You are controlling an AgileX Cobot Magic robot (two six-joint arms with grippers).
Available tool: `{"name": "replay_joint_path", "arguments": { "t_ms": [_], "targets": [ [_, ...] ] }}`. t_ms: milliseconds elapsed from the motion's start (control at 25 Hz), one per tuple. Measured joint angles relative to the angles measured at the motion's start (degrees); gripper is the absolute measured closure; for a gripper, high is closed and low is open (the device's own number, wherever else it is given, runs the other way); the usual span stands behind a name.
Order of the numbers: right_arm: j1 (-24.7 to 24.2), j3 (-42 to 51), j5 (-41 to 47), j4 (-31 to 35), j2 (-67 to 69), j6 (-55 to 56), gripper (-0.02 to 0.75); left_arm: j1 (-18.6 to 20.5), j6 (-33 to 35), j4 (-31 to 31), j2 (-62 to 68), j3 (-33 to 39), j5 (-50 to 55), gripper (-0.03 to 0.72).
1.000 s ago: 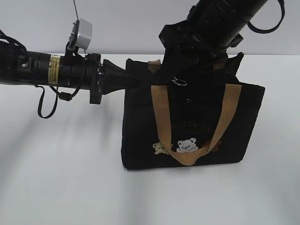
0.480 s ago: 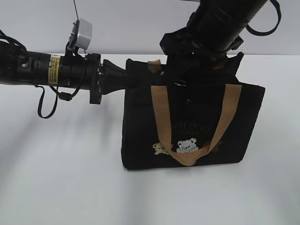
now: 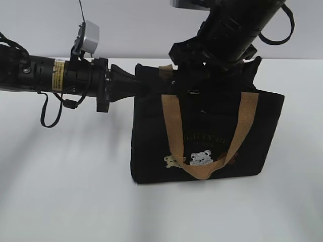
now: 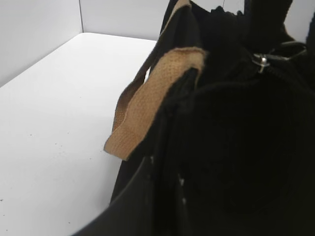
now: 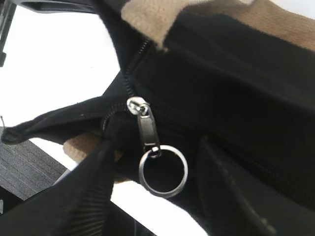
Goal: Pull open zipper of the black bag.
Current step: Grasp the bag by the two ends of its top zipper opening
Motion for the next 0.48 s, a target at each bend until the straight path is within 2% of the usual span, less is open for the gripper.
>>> {"name": "replay_joint_path", "arguments": {
  "t_ms": [160, 360, 480],
  "targets": [
    [0.00, 0.00, 0.23, 0.06, 0.08, 0.70, 0.349, 0.00, 0.00, 0.02, 0.01, 0.00, 0.00, 0.664],
    [0.06, 0.00, 1.67, 0.86, 0.12, 1.25, 0.501, 0.00, 0.00, 0.02, 0.01, 0.00, -0.17, 0.664],
    [0.12, 0.00, 1.99, 0.88, 0.18, 1.30, 0.511, 0.00, 0.00, 0.02, 0.01, 0.00, -0.23, 0.664]
  ]
}}
